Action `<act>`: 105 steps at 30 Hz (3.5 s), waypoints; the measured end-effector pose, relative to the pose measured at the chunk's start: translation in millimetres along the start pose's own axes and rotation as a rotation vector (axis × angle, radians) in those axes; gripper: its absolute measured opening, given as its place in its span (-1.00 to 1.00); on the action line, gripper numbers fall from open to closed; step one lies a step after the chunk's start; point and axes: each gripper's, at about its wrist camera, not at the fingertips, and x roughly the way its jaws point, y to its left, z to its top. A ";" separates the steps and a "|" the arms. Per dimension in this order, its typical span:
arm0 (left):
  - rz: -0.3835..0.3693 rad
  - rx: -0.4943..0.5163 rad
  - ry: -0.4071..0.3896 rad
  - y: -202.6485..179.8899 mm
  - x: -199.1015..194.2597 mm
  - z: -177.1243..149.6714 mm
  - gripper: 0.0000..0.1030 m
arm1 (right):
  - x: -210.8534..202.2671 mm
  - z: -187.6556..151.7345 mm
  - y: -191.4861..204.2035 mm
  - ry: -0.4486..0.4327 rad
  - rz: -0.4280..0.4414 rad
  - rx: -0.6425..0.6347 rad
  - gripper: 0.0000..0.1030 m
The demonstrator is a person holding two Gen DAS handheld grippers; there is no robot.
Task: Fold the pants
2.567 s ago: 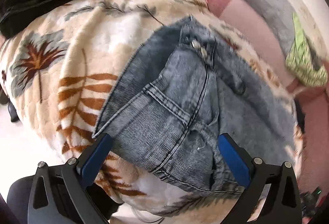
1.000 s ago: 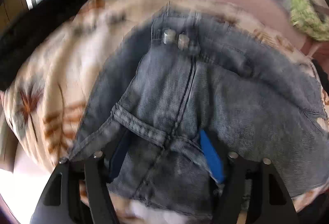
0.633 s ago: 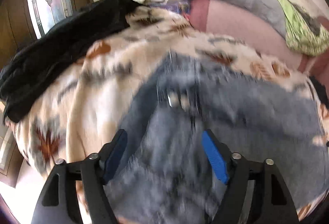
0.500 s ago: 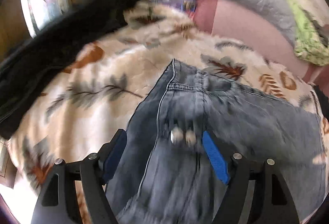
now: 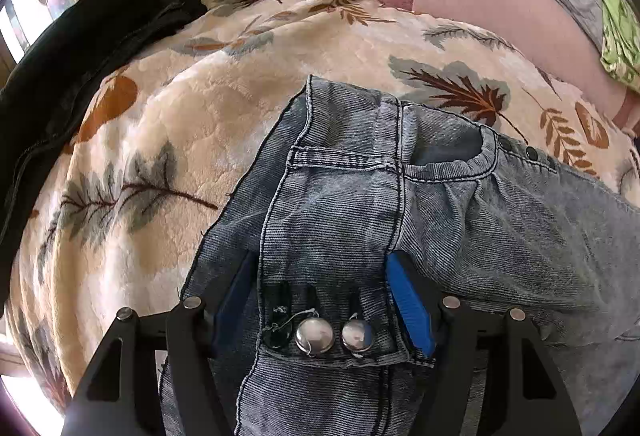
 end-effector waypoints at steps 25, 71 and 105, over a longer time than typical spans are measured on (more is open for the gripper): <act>-0.038 -0.087 0.015 6.3 68.3 116.3 -0.70 | 68.6 122.6 -0.6 -0.025 0.194 0.172 -0.30; -0.450 -0.515 0.102 96.3 -85.2 -123.2 0.38 | -99.6 -178.0 -37.1 -0.200 0.606 0.351 0.36; -0.344 -0.510 -0.144 105.4 -106.8 -85.0 -0.92 | -34.0 -173.5 -40.4 -0.032 0.504 0.742 -0.67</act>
